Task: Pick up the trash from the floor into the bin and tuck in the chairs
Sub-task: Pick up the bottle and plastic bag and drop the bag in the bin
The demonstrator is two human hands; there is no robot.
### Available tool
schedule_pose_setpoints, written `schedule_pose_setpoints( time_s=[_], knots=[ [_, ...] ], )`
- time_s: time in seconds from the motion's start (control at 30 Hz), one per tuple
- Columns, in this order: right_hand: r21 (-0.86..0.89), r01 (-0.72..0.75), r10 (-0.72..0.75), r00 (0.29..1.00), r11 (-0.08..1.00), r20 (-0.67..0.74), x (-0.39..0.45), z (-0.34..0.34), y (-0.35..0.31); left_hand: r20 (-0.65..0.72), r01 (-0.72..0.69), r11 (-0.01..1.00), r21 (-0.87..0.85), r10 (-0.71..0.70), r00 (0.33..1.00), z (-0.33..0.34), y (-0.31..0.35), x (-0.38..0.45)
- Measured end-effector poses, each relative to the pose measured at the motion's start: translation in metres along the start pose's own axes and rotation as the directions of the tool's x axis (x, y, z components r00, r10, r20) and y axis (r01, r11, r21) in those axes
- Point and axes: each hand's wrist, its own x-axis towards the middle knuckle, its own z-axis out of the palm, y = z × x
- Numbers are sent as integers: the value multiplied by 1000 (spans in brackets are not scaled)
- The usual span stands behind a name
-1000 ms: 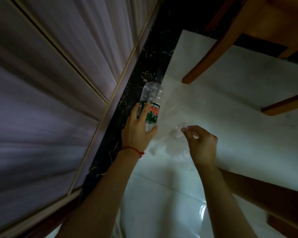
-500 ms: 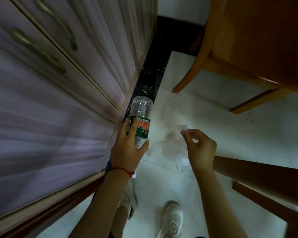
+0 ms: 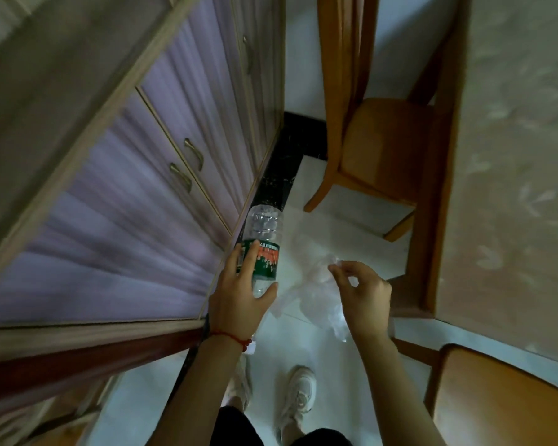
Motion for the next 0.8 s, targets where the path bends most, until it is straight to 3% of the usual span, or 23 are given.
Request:
schedule_pose_setpoints(
  time_s=[0.3,0.8],
  knots=[
    [-100,56,-55,998,993,11,-59,-49,-29,3,-31,999,23,31,1000,-61,13,-54],
    [-182,124,-135,990,975,-49,-186,-75,-101,87,-53,993,-101,62,994,-133,-49,-170]
  ],
)
